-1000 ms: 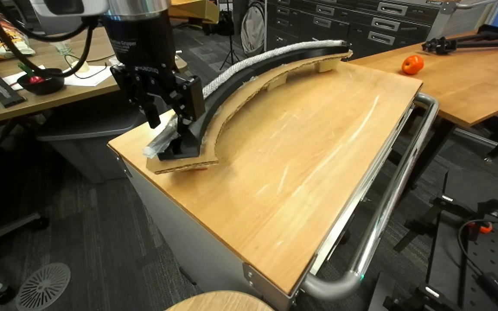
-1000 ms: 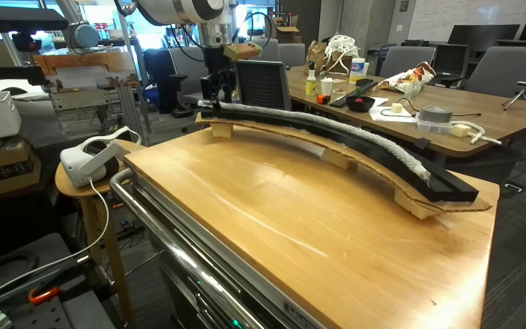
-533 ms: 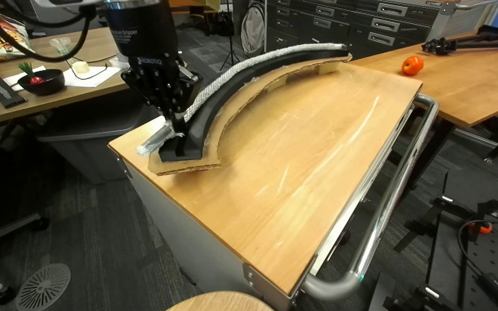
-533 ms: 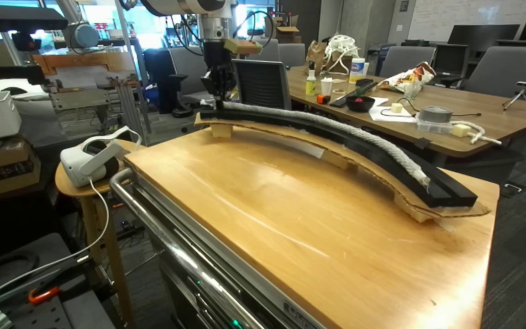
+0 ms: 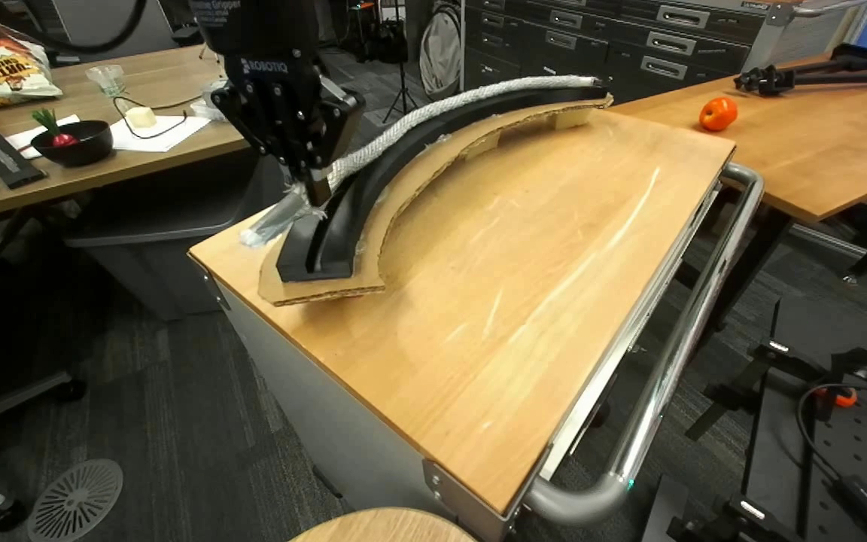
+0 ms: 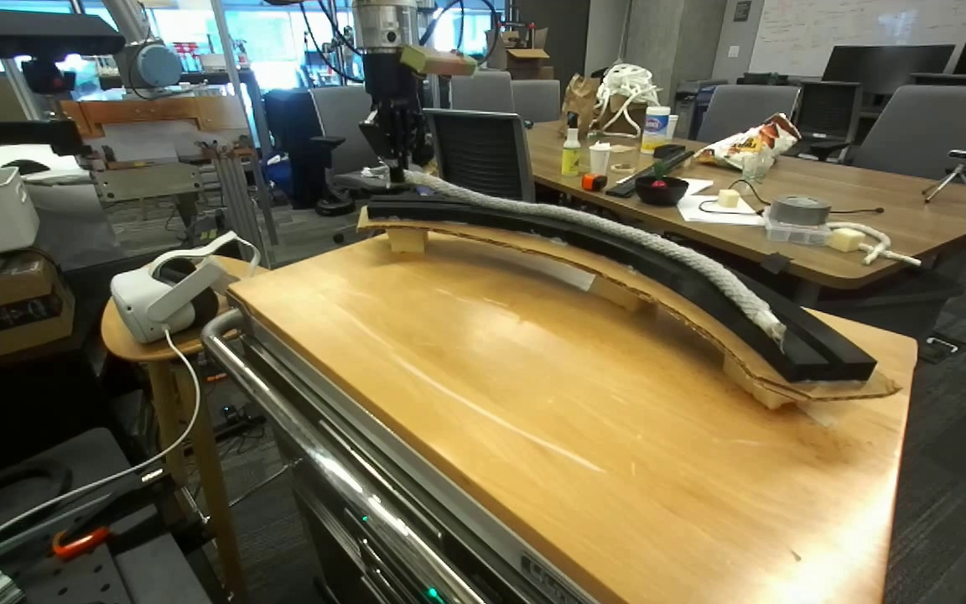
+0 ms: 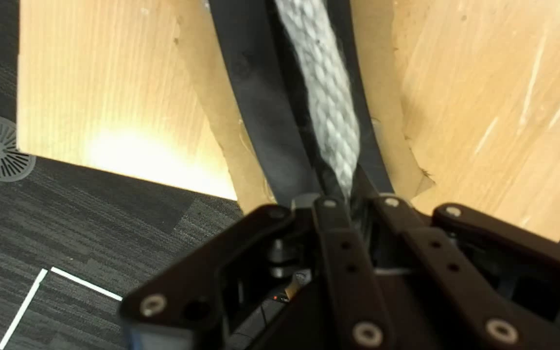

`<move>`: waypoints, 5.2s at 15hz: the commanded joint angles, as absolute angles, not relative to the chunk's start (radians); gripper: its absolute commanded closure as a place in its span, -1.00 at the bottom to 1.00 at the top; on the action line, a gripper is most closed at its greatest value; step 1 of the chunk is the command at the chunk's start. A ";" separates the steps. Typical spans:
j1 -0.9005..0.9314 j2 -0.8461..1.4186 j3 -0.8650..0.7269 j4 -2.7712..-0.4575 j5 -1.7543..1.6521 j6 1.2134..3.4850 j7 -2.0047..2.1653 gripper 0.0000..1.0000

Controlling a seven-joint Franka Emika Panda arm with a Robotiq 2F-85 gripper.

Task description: Put the rope on the counter

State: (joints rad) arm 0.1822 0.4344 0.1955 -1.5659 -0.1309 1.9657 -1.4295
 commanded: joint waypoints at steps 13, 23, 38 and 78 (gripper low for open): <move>0.113 0.222 0.197 -2.067 0.117 2.067 -1.318 0.16; 0.125 0.016 0.166 -2.211 -0.013 2.206 -1.234 -0.85; -0.038 -0.140 -0.059 -2.280 -0.249 2.331 -1.035 -1.00; -0.186 0.455 -0.111 -1.624 -0.237 2.147 -1.383 -0.15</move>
